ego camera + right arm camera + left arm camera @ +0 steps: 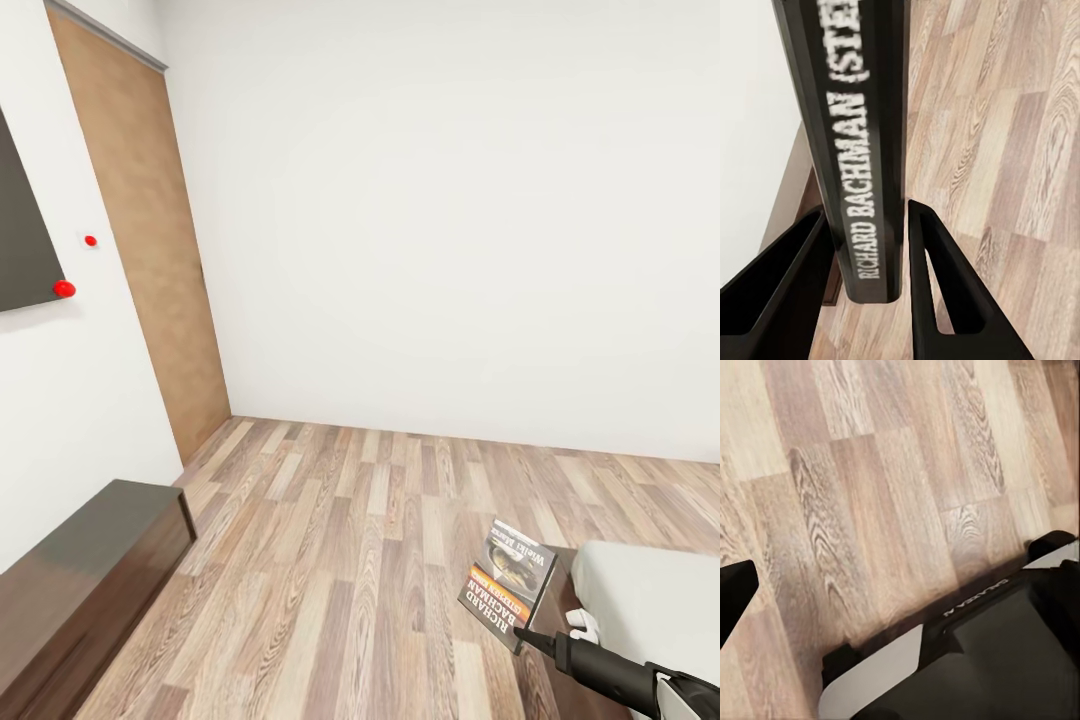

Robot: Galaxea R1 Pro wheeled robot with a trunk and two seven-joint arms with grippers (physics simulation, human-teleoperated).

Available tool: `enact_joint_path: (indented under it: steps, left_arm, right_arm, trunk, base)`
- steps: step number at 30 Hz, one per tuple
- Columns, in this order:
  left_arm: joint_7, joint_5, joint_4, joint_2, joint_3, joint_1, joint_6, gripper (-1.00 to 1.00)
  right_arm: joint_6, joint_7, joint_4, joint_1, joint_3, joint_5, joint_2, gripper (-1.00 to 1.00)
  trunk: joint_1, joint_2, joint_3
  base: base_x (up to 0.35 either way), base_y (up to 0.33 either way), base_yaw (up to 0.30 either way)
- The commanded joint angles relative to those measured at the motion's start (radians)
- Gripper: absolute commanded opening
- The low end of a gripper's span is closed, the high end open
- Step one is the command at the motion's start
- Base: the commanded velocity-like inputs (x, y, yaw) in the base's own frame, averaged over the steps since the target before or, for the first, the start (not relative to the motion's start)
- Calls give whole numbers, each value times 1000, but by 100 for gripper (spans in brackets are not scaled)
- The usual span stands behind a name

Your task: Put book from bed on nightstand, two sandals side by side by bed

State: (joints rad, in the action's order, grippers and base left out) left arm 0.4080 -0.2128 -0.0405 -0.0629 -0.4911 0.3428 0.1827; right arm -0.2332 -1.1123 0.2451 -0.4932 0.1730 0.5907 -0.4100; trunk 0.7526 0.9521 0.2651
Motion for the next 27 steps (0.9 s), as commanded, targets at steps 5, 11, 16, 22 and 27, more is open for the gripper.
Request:
enact_joint_path:
  steps: [5,11,16,22,27]
  left_arm:
    - [2,-10,-74,29,-5,1,-1,100]
    - [2,-59,-113,28,65,1,4,100]
    - [3,-93,-113,11,109,1,21,100]
    - [3,-98,-111,6,114,1,23,100]
    - [3,-99,-110,6,114,1,23,100]
  right_arm:
    - [-9,-1,0,-1,7,11,-1,-100]
    - [-9,-1,0,-1,7,12,-1,-100]
    - [-8,0,0,-1,7,12,-1,-100]
    - [-8,0,0,-1,7,12,-1,-100]
    - [-8,-1,0,-1,7,11,-1,-100]
  trunk:
    - [0,1,1]
    - [0,1,1]
    - [0,1,1]
    - [0,1,1]
    - [0,1,1]
  base:
    - [99,0,0]
    - [304,54,0]
    - [318,142,0]
    - [312,157,0]
    - [258,139,-98]
